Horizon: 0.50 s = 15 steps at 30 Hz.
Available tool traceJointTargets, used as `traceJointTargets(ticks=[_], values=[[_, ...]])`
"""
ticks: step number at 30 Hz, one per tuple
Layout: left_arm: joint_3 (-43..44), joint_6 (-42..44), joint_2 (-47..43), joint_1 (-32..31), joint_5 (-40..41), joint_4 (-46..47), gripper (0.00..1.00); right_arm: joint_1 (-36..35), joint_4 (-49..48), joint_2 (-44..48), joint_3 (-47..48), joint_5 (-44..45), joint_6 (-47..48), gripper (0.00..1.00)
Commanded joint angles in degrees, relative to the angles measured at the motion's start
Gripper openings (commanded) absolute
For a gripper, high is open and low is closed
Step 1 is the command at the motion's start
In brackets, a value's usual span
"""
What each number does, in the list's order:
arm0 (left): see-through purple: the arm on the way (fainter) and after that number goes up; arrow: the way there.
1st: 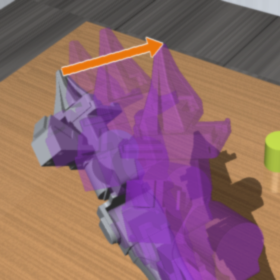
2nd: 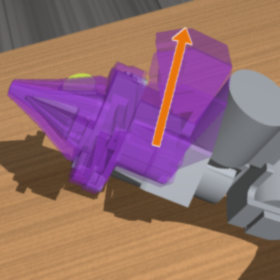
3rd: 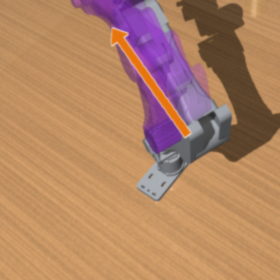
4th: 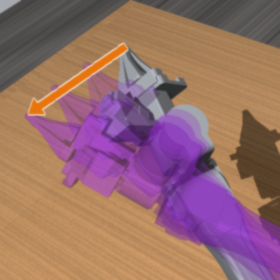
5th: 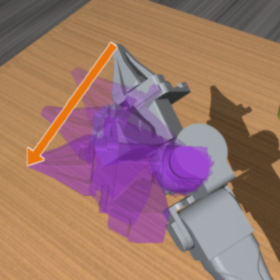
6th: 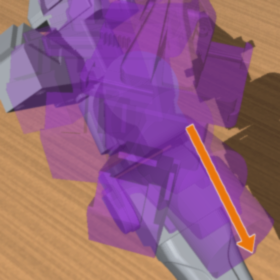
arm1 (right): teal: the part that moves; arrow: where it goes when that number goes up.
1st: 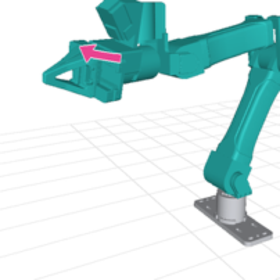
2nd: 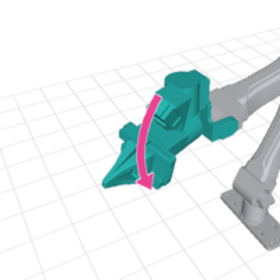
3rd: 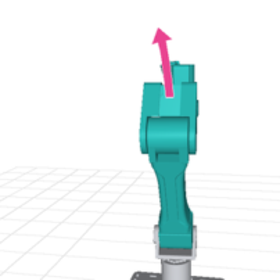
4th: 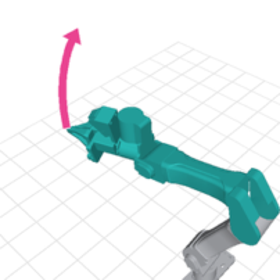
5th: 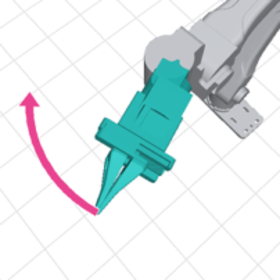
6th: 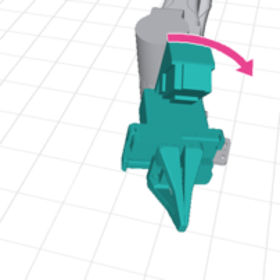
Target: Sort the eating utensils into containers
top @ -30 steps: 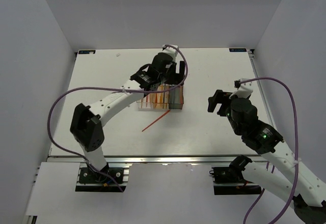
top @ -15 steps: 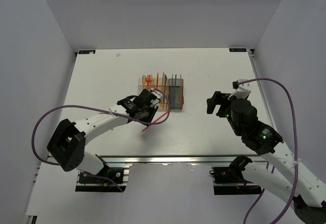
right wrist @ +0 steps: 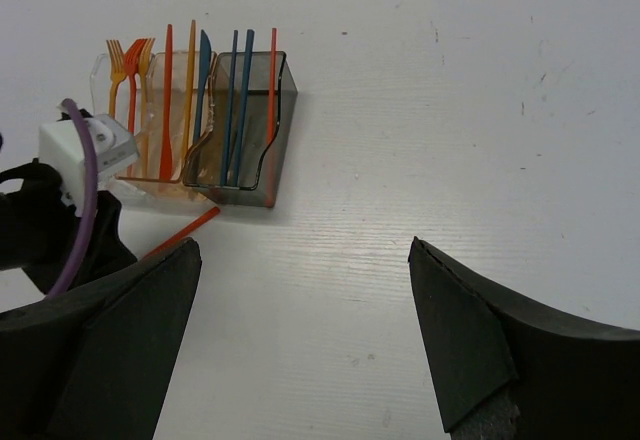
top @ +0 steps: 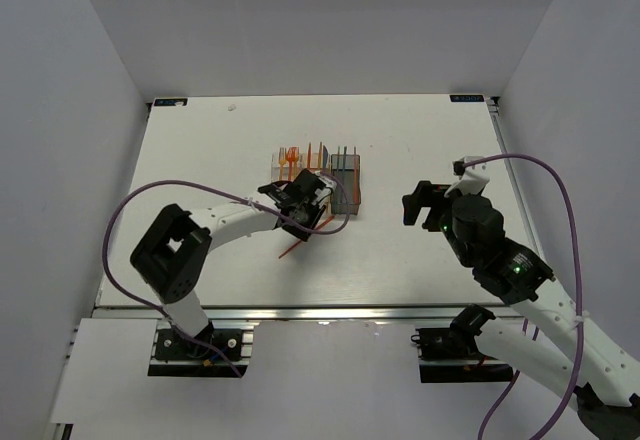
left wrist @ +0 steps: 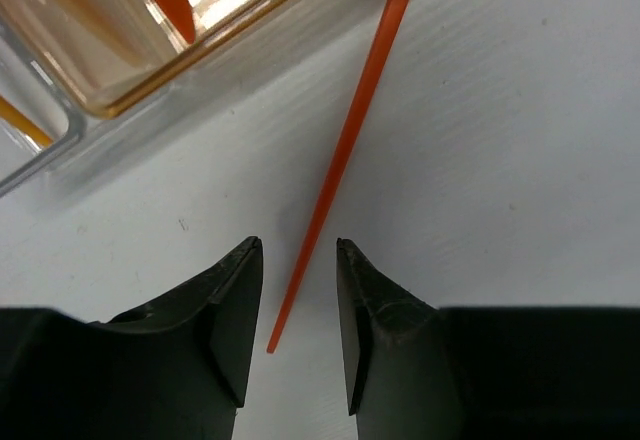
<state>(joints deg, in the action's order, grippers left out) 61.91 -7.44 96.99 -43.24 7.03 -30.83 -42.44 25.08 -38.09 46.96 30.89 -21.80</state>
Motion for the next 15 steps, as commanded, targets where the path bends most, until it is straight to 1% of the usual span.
traceJointTargets(ticks=[1, 7, 15], values=[[3.12, 0.67, 1.71, -0.26, 0.26, 2.09, 0.46, 0.16, -2.58, 0.99, 0.24, -0.48, 1.15, 0.89], [4.36, 0.68, 4.7, -0.26, 0.71, 2.7, 0.46, 0.16, -2.67, 1.87, -0.11, -0.75, 1.24, 0.89], [4.36, -0.2, 6.72, -0.26, -1.49, 3.32, 0.46, 0.16, -2.93, 2.31, -0.64, -0.92, 1.24, 0.89]])
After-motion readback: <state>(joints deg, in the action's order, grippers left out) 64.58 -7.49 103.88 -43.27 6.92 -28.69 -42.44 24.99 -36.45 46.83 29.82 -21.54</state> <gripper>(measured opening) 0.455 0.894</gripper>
